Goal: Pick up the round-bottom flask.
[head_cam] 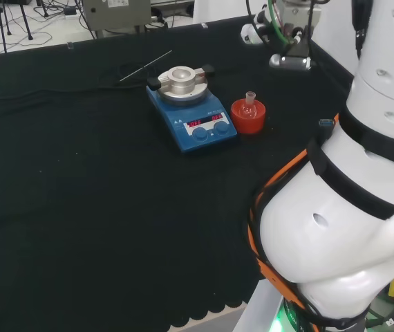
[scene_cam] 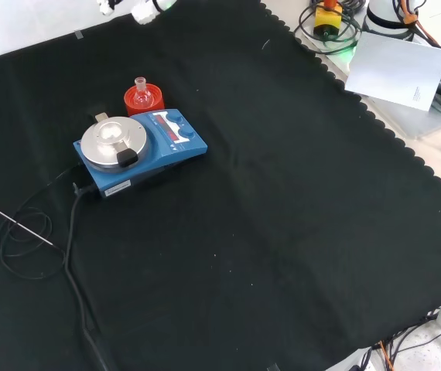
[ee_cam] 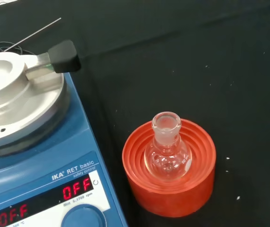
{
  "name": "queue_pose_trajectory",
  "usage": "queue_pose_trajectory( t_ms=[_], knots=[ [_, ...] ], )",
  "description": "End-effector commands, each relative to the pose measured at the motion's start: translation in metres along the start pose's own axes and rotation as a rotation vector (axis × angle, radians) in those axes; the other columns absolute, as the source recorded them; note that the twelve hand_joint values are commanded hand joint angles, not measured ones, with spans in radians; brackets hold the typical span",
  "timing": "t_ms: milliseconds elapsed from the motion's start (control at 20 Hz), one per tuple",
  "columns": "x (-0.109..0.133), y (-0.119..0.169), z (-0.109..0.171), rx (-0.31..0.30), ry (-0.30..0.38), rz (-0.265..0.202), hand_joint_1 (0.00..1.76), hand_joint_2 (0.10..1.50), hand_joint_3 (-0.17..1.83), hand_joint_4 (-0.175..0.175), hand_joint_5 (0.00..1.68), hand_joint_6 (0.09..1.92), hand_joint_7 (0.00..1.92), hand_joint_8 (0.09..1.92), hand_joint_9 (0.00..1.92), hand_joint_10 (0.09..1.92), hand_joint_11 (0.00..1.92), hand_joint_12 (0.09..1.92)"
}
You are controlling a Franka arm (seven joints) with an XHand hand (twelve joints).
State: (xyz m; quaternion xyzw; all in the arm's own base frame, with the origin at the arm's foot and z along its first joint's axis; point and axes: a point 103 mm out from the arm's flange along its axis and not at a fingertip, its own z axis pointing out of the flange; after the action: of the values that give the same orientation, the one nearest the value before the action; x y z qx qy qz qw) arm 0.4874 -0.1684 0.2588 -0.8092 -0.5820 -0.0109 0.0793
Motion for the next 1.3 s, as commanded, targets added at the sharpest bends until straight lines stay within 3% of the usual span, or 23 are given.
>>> queue_pose_trajectory(
  t_ms=[50, 700, 1050, 1300],
  knots=[
    [-0.032, 0.027, 0.051, -0.023, 0.068, 0.035, 0.32, 1.27, 0.15, -0.046, 0.43, 0.09, 0.14, 0.55, 0.22, 0.73, 0.00, 1.11],
    [-0.050, 0.040, 0.095, -0.033, 0.102, 0.027, 0.41, 1.21, 0.13, -0.060, 0.46, 0.09, 0.18, 0.61, 0.28, 0.75, 0.00, 1.16],
    [-0.055, 0.041, 0.115, -0.044, 0.141, 0.031, 0.68, 1.06, 0.10, -0.077, 0.60, 0.11, 0.25, 0.65, 0.38, 0.75, 0.00, 1.24],
    [-0.060, 0.042, 0.127, -0.054, 0.179, 0.033, 0.76, 0.97, 0.15, -0.081, 0.63, 0.17, 0.28, 0.66, 0.43, 0.73, 0.00, 1.27]
  ],
)
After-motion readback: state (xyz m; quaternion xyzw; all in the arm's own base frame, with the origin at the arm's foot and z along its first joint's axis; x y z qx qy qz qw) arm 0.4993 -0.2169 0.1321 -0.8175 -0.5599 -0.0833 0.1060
